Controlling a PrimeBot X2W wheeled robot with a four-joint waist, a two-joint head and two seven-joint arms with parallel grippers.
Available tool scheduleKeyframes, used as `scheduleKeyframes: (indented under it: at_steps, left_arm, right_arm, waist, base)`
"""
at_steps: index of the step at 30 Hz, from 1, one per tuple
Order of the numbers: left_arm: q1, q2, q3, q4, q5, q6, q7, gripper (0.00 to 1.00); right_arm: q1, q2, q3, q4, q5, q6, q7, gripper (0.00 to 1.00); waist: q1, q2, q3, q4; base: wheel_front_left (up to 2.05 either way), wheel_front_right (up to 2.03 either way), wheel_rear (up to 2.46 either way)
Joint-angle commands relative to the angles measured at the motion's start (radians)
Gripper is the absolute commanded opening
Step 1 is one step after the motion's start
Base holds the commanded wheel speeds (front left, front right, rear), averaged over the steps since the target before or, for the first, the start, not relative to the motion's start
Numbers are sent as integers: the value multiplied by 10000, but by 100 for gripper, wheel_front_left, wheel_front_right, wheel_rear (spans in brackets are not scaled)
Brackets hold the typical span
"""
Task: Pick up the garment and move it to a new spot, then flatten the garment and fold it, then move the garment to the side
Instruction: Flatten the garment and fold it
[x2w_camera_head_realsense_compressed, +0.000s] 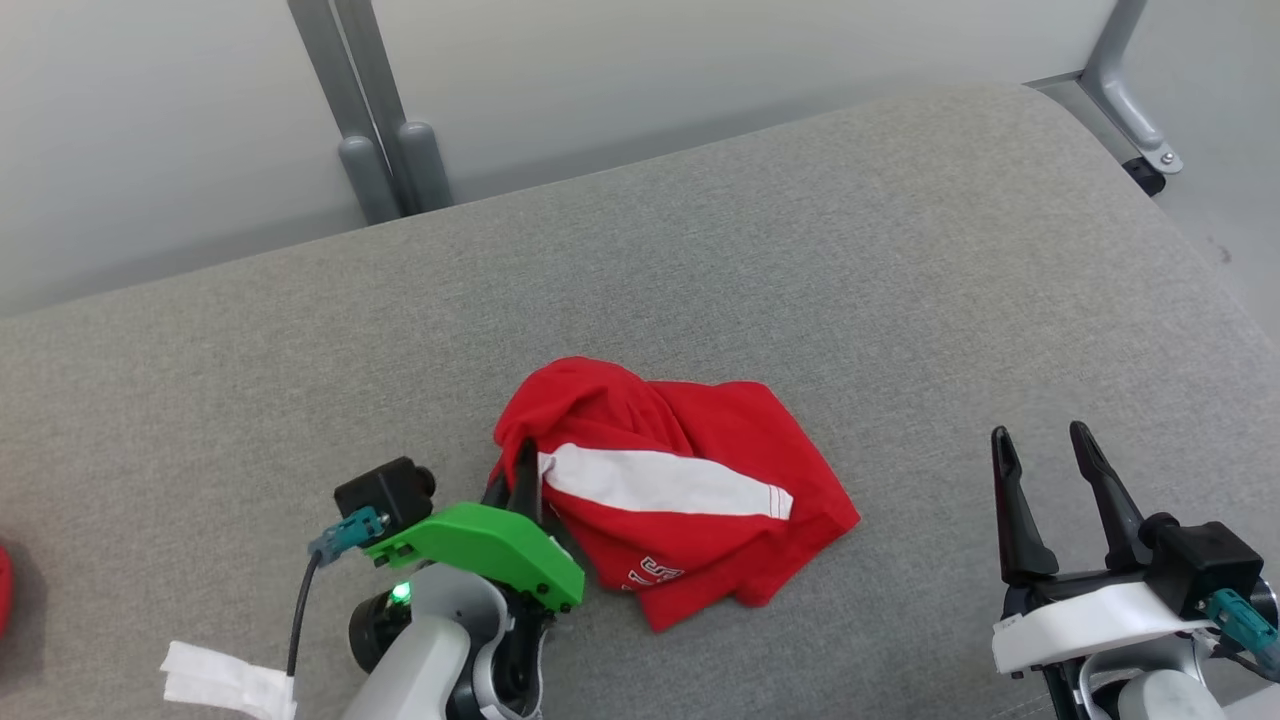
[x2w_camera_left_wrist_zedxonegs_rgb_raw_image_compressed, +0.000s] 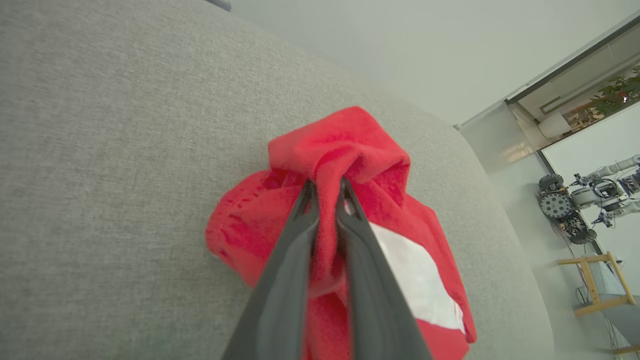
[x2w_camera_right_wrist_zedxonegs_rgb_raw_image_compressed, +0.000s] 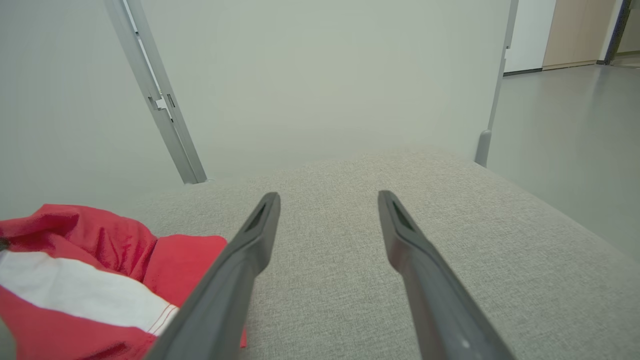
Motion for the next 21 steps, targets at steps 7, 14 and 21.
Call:
scheduleKeyframes:
  at_steps: [7, 14, 21]
  left_arm:
    - [-206, 218, 170, 1615, 62, -632, -806, 100]
    - [327, 1709, -366, -97, 1300, -348, -827, 100]
    - [969, 3058, -706, -3379, 1653, 397, 634, 100]
  right_arm:
    - [-35, 51, 93, 54, -30, 4, -35, 100]
    - [166, 61, 48, 5, -25, 5, -35, 100]
    - [161, 74, 24, -44, -7, 5, -35, 100]
  waist:
    - [0, -1, 43, 449]
    - [0, -1, -67, 519]
    - [0, -1, -2, 522]
  base:
    - [0, 0, 0]
    - [0, 0, 0]
    - [0, 0, 0]
